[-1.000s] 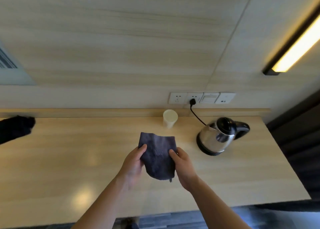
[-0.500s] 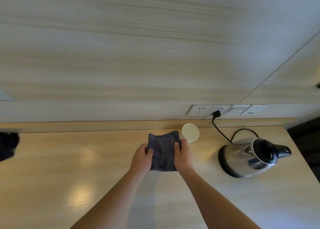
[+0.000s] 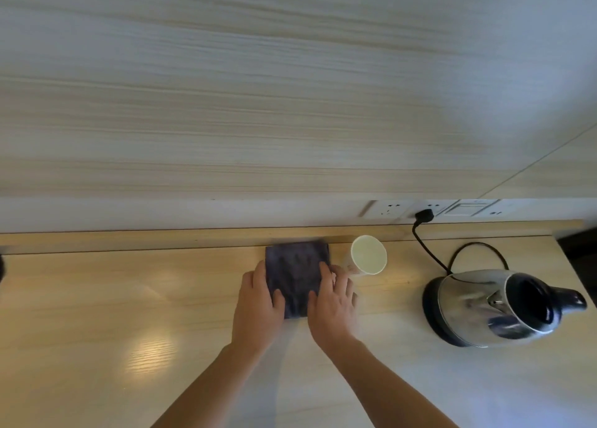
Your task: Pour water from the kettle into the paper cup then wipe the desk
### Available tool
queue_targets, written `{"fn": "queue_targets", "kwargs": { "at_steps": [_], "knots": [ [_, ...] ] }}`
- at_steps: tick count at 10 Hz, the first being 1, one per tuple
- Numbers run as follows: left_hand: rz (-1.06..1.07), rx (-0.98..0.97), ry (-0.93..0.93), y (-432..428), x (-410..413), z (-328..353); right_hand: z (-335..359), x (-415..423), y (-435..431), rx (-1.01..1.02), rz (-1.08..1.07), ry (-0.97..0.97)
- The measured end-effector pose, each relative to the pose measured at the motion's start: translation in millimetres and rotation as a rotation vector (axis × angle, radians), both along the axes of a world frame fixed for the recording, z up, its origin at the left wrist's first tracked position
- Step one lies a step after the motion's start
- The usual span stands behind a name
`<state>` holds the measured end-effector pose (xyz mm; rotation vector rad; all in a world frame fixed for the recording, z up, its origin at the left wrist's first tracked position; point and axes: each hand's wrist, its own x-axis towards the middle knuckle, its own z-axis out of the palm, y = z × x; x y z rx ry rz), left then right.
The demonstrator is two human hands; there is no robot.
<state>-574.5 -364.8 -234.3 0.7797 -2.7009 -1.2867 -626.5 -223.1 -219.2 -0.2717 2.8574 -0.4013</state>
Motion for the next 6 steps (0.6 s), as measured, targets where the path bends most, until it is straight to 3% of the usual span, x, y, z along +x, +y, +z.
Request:
{"fn": "queue_targets", "kwargs": {
  "at_steps": [1,2,3,4,6],
  "knots": [
    [-0.178,-0.328,0.026,-1,-2,-5,-6,-4,4,0.038,0.159,0.005],
    [-0.354,-0.479,-0.059,-1,-10,-15,-16,-16,3,0.102,0.276,0.007],
    [-0.450,-0.486,-0.239,-6,-12,-29,-26,-25,7,0.179,0.328,-0.027],
    [-0.488,-0.543,-0.301,-10,-12,-33,-34,-31,12,0.232,0.353,-0.061],
    [-0.427,-0.581,-0.224,-6,-4,-25,-19,-18,15,0.190,0.346,-0.026]
  ]
}}
